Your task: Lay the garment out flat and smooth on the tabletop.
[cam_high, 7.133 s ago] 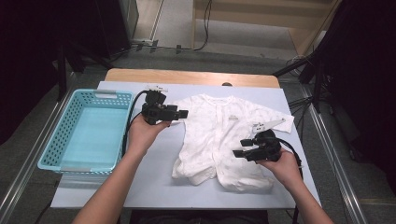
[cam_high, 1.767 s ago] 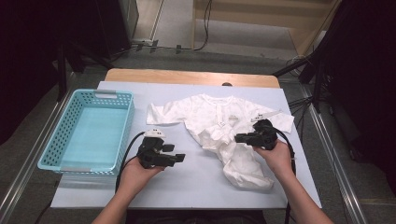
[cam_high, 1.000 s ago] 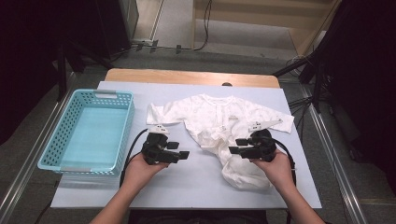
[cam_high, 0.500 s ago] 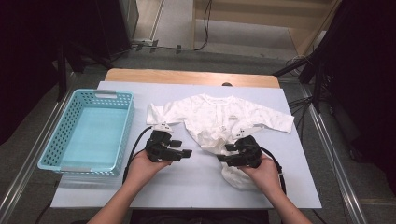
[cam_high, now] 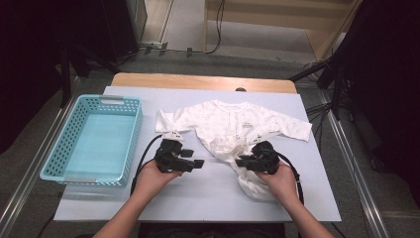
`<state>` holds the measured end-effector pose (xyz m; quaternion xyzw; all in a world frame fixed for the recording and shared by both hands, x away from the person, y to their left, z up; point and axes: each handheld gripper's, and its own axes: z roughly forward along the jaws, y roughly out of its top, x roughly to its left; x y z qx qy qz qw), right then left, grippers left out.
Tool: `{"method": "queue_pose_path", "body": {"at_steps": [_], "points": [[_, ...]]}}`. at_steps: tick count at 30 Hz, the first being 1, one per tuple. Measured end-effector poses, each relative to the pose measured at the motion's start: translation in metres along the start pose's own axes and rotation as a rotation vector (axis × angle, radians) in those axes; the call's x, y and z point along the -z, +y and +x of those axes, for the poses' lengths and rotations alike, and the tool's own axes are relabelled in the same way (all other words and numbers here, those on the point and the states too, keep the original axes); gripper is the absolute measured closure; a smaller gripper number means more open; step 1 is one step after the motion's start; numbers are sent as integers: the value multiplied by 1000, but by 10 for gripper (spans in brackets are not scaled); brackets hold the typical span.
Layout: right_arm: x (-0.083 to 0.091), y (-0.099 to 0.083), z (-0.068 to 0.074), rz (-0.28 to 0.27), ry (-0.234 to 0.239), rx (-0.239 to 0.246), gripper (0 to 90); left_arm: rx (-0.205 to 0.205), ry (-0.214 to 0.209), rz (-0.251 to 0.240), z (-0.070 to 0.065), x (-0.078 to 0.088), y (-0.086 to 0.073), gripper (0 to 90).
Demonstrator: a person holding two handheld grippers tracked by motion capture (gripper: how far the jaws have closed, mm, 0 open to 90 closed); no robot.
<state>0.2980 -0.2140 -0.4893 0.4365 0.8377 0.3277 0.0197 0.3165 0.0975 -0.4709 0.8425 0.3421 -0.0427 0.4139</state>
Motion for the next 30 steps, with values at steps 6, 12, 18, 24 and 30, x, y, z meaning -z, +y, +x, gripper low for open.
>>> {"method": "queue_pose_path", "body": {"at_steps": [6, 12, 18, 24, 30], "points": [[18, 1, -5, -48, -9, 7, 714, 1, 3, -1, 1, 1, 0, 347], [29, -4, -17, -76, 1, -26, 645, -1, -1, 0, 0, 0, 0, 347], [23, -4, -26, -73, -1, -61, 568, -7, 2, 8, 0, -2, 1, 347], [18, 3, -17, -88, -16, -27, 541, -3, 2, 11, 0, -4, 1, 347], [18, 15, -16, -118, -25, -41, 602, -7, 5, 16, -1, -5, 1, 347]]}}
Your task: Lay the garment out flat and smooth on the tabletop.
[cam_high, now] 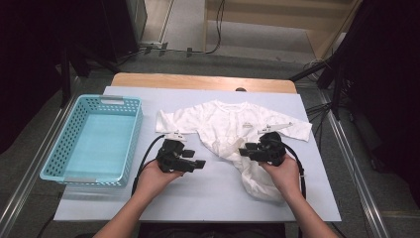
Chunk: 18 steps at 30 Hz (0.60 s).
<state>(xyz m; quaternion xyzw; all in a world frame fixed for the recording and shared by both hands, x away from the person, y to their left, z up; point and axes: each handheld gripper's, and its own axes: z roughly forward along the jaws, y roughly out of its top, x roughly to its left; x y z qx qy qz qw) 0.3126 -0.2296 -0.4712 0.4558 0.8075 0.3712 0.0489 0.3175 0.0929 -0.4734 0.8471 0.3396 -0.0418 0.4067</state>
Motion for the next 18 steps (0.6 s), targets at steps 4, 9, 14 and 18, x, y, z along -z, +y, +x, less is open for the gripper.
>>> {"method": "queue_pose_path", "body": {"at_steps": [4, 9, 14, 18], "points": [[1, 2, -1, 45, -29, -7, 839, -1, -2, -5, 0, 1, 0, 347], [18, -1, -5, 37, -39, 10, 852, -1, -4, -10, 0, 3, 0, 347], [31, -12, -14, 45, -51, 9, 859, -3, -6, -11, 0, 2, 1, 347], [33, -18, -23, 47, -57, -3, 857, -6, -6, -8, 0, 0, 3, 347]]}}
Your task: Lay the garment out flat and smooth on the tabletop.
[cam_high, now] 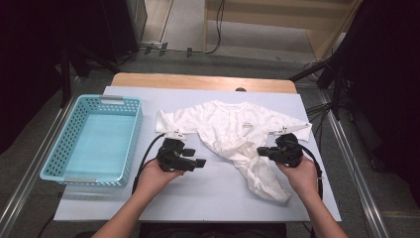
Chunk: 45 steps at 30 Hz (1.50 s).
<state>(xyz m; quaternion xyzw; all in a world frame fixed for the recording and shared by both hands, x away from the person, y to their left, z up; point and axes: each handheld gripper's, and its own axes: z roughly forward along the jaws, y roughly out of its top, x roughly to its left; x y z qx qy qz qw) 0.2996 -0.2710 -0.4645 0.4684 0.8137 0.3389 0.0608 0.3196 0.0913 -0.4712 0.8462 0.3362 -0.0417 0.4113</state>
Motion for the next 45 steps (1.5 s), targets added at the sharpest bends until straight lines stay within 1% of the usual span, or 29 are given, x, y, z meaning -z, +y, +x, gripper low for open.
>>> {"method": "queue_pose_path", "body": {"at_steps": [1, 3, 5, 8, 9, 10, 12, 14, 16, 18, 19, 21, 23, 27, 29, 31, 32, 35, 37, 38, 42, 45], "points": [[-1, -1, -3, 5, -4, -2, 858, -1, -2, 0, 0, -1, 0, 347], [-2, -3, -7, 8, -9, -23, 860, -6, -4, 5, -1, -2, 1, 347], [-4, -4, -13, 11, -18, -29, 875, -8, -6, 7, -1, -3, 2, 347], [-5, -6, -19, 19, -32, -58, 875, -7, -9, 7, -1, -5, 3, 347], [-5, -7, -21, 20, -34, -75, 875, -8, -8, 9, -1, -5, 3, 347], [-4, -8, -24, 13, -29, -74, 873, -8, -9, 8, -1, -6, 3, 347], [-1, -9, -24, -7, -8, -89, 820, -9, -9, 7, 0, -6, 4, 347], [2, -8, -20, -27, 7, -85, 765, -7, -6, 6, 0, -6, 4, 347], [4, -6, -15, -46, 22, -75, 702, -5, -8, 5, 1, -6, 4, 347], [5, -4, -8, -62, 41, -43, 661, -6, -6, 4, 2, -6, 4, 347], [5, -2, -5, -73, 41, -30, 630, -5, -5, 4, 1, -5, 4, 347], [6, 1, 2, -87, 62, 3, 571, -5, -4, 3, 1, -5, 4, 347], [6, 6, 12, -85, 89, 47, 555, -2, -2, 2, 1, -4, 4, 347], [2, 13, 28, -90, 130, 105, 517, 0, 1, 0, 1, -1, 1, 347], [-3, 16, 35, -78, 146, 134, 490, 2, 4, -3, 1, 1, -1, 347], [-9, 19, 38, -70, 159, 165, 467, 6, 3, -5, 1, 3, -3, 347], [-11, 20, 39, -67, 161, 172, 467, 8, 6, -7, 1, 4, -4, 347], [-19, 25, 43, -49, 188, 181, 468, 16, 11, -7, 2, 7, -7, 347], [-23, 29, 45, -43, 194, 190, 467, 28, 17, -12, 2, 9, -10, 347], [-25, 30, 46, -43, 195, 197, 459, 26, 19, -13, 3, 10, -11, 347], [-32, 37, 50, -38, 202, 209, 439, 39, 29, -20, 3, 15, -16, 347], [-37, 44, 52, -38, 220, 211, 439, 43, 34, -22, 2, 19, -20, 347]]}}
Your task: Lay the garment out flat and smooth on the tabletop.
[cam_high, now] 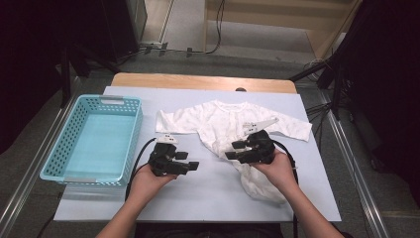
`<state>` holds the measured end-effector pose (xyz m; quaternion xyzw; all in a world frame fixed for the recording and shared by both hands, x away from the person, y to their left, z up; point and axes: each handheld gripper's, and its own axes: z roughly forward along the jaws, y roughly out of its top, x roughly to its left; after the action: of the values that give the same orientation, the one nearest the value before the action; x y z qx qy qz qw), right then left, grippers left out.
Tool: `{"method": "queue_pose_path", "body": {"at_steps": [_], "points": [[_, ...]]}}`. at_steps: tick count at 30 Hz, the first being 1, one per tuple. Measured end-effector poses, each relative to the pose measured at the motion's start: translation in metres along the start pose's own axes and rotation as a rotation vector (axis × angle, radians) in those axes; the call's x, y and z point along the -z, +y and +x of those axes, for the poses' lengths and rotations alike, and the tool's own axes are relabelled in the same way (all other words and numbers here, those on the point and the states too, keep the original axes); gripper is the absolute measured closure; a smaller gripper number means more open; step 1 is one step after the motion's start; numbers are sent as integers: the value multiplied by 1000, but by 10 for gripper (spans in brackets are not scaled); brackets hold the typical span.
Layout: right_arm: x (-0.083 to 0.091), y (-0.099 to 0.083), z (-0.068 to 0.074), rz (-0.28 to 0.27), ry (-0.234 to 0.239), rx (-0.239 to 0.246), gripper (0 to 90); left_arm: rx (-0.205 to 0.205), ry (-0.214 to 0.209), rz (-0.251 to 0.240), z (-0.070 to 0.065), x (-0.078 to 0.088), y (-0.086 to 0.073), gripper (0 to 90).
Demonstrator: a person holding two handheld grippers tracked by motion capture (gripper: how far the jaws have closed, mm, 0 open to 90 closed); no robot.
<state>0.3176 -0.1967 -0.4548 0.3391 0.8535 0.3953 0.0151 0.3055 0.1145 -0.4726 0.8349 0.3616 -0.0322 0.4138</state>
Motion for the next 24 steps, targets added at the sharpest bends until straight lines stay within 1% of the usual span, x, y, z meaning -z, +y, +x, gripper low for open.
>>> {"method": "queue_pose_path", "body": {"at_steps": [3, 9, 13, 16, 17, 18, 22, 24], "points": [[-6, 6, -1, 3, 2, 11, 438, 7, 5, -1, 0, 2, -4, 347], [-23, 18, -7, 41, 9, 28, 437, 24, 22, -8, 3, 9, -10, 347], [-32, 22, -14, 54, 3, 23, 433, 30, 27, -12, 3, 11, -12, 347], [-37, 21, -18, 82, 12, 14, 433, 31, 27, -12, 3, 11, -12, 347], [-38, 19, -18, 101, 14, 15, 434, 29, 26, -11, 3, 11, -11, 347], [-38, 18, -18, 107, 13, 23, 436, 28, 26, -8, 3, 11, -11, 347], [-35, 14, -18, 131, 13, 28, 457, 24, 22, -5, 3, 10, -11, 346], [-33, 9, -18, 133, 14, 27, 472, 21, 19, -7, 3, 9, -10, 347]]}}
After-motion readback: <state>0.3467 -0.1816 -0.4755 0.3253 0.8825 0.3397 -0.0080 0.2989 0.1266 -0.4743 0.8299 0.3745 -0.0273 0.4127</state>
